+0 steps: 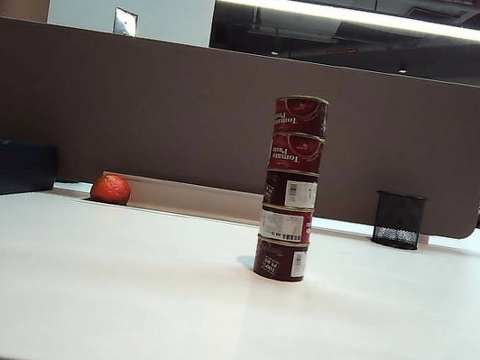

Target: Take a can of tomato sauce from the stacked ones and place it on the table.

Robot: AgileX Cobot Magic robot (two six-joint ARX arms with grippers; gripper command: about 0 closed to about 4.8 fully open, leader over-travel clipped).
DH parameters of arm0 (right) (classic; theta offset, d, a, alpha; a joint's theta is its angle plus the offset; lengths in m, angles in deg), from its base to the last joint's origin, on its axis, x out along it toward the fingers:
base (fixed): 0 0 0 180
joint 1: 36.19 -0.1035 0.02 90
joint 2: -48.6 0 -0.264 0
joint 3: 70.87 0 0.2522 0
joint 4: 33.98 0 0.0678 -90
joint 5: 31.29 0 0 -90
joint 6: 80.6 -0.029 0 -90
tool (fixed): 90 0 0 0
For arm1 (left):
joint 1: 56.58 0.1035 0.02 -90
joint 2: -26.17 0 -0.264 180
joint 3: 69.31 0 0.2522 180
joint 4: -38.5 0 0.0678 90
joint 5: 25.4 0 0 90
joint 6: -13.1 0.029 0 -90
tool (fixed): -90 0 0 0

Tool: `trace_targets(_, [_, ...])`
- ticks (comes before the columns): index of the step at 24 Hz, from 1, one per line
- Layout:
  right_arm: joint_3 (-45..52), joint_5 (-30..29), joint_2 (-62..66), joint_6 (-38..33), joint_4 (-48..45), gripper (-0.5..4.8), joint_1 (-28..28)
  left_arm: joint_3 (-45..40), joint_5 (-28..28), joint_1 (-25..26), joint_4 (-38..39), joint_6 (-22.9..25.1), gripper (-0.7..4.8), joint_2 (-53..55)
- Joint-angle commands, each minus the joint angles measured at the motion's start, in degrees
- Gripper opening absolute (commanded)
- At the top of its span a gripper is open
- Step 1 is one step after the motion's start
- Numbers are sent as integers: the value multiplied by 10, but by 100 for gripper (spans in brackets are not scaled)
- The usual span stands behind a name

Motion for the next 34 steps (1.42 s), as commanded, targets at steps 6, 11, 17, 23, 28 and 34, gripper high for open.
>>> trace_targets(6, [-2, -2, 0, -1, -8, -8, -1, 3, -4, 0, -13, 0, -6, 0])
trace_targets(11, [-2, -2, 0, -1, -27, -8, -1, 4, -30, 0, -63, 0, -6, 0])
trace_targets(17, [-12, -48, 0, -67, -56, -9, -1, 4, -151, 0, -129, 0, -6, 0])
trace_targets(23, [-78, -81, 0, -110, -50, -9, -1, 10, -266, 0, -140, 0, -6, 0])
trace_targets(28, [-141, -81, 3, -143, 2, -9, -1, 17, -274, 0, -140, 0, -6, 0])
trace_targets(34, [-249, -120, 59, -147, 76, -9, -1, 25, -274, 0, -140, -1, -6, 0])
